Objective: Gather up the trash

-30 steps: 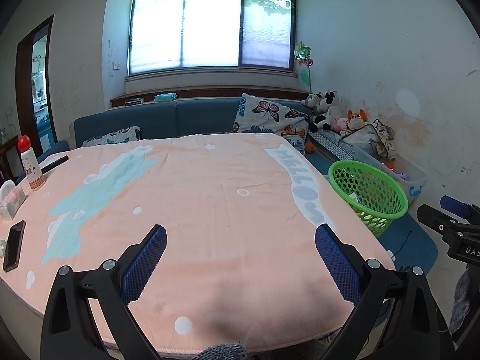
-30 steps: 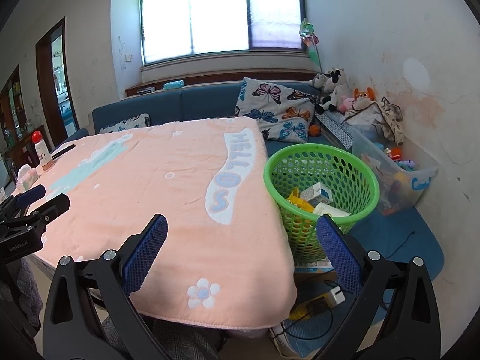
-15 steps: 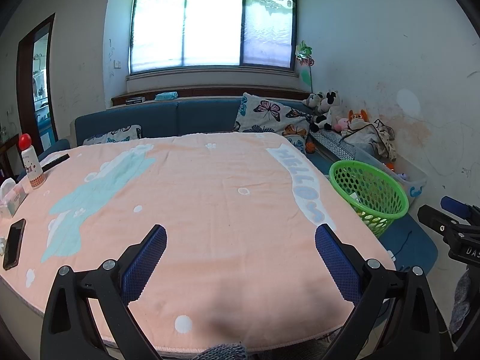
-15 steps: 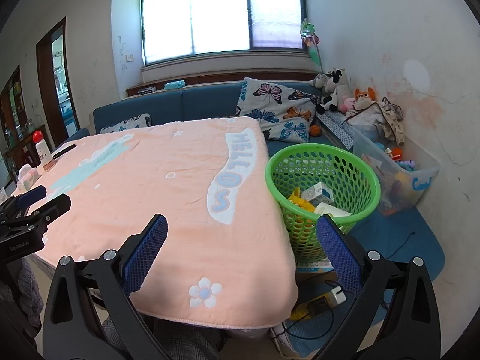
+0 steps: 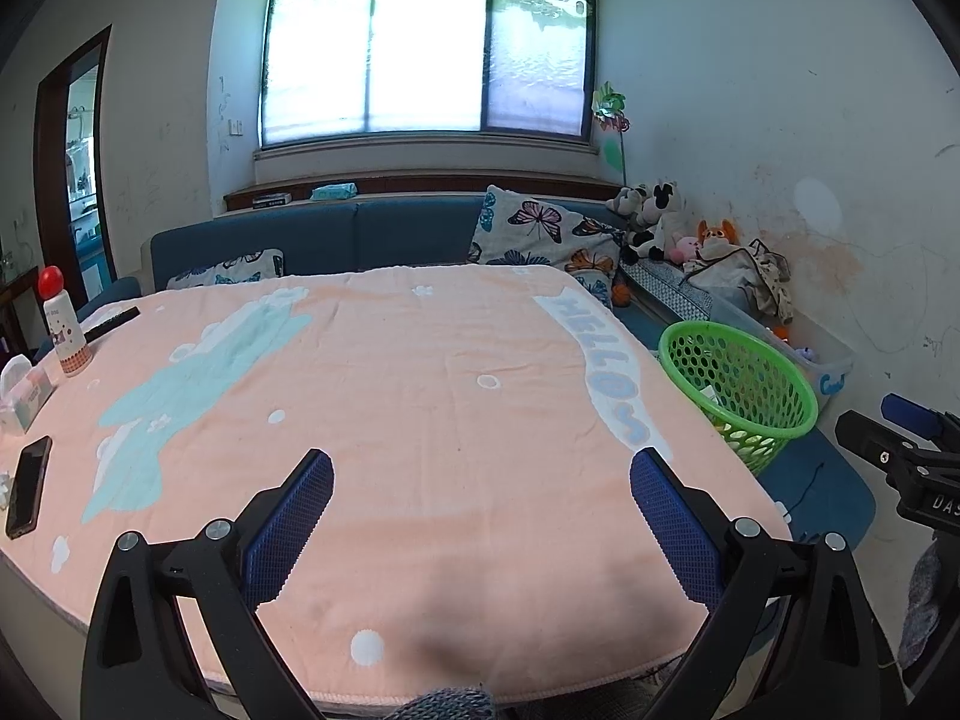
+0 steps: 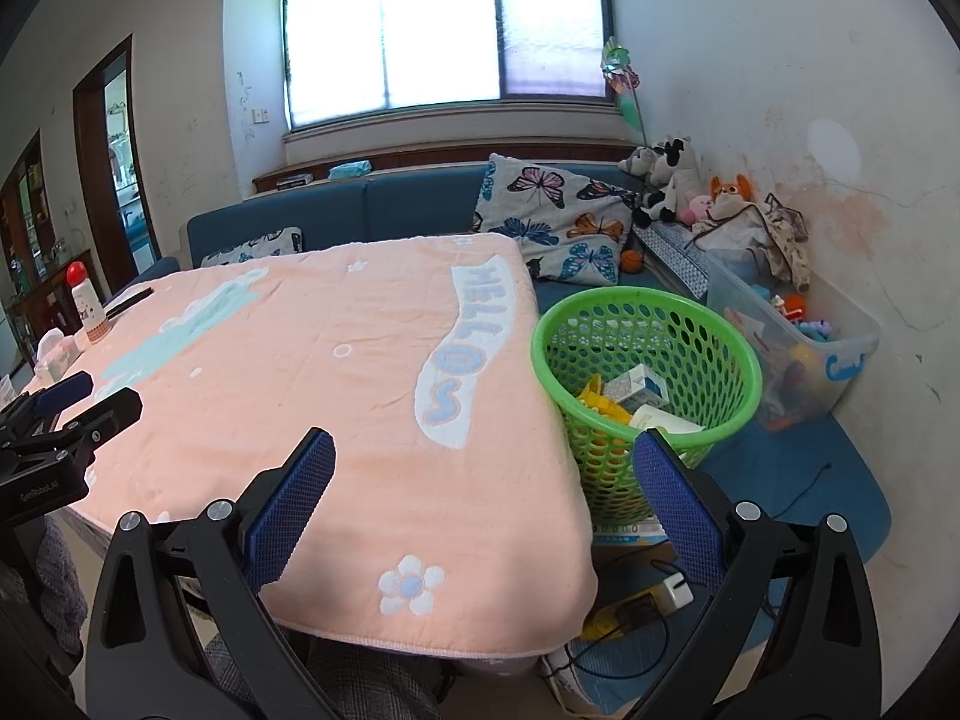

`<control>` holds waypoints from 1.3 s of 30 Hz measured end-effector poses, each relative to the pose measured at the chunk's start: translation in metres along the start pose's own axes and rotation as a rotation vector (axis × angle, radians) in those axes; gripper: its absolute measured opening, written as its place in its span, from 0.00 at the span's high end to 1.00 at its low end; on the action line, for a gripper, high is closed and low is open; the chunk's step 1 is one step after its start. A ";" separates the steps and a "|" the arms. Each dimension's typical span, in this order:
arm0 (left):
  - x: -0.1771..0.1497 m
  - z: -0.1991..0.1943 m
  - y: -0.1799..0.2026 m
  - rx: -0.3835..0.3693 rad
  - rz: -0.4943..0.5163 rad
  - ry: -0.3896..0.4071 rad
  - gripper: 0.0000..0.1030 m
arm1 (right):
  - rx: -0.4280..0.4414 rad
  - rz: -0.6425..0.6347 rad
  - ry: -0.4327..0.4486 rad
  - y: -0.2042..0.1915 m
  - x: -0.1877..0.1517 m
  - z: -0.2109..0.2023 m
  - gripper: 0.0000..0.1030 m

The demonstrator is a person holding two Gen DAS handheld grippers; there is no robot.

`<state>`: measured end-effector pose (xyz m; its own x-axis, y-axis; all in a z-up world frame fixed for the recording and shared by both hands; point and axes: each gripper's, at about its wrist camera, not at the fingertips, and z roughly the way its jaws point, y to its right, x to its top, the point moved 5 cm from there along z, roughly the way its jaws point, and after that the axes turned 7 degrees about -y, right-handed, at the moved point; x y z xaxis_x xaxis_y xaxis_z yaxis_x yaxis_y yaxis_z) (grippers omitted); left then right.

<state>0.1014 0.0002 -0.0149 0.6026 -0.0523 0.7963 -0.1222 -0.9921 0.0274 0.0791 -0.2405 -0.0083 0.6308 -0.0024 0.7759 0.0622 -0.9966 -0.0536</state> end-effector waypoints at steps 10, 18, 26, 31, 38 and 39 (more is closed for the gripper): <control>-0.002 0.000 0.002 0.004 0.004 -0.003 0.07 | 0.001 0.000 -0.001 0.001 0.001 0.002 0.04; -0.002 0.003 0.003 0.005 0.004 -0.005 0.07 | 0.005 0.000 -0.004 0.001 0.000 0.004 0.04; -0.004 0.004 0.004 0.006 0.004 -0.008 0.07 | 0.006 0.001 -0.003 0.001 0.000 0.005 0.04; -0.005 0.005 0.005 0.005 0.005 -0.010 0.07 | 0.007 0.000 -0.004 0.001 -0.001 0.007 0.04; -0.006 0.007 0.006 0.004 0.002 -0.015 0.07 | 0.009 -0.001 -0.006 0.000 -0.003 0.009 0.04; -0.006 0.008 0.006 0.004 0.002 -0.016 0.07 | 0.009 -0.002 -0.006 0.000 -0.003 0.008 0.04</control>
<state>0.1030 -0.0065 -0.0243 0.6148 -0.0556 0.7867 -0.1202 -0.9925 0.0238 0.0838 -0.2398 -0.0156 0.6353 -0.0003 0.7723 0.0704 -0.9958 -0.0583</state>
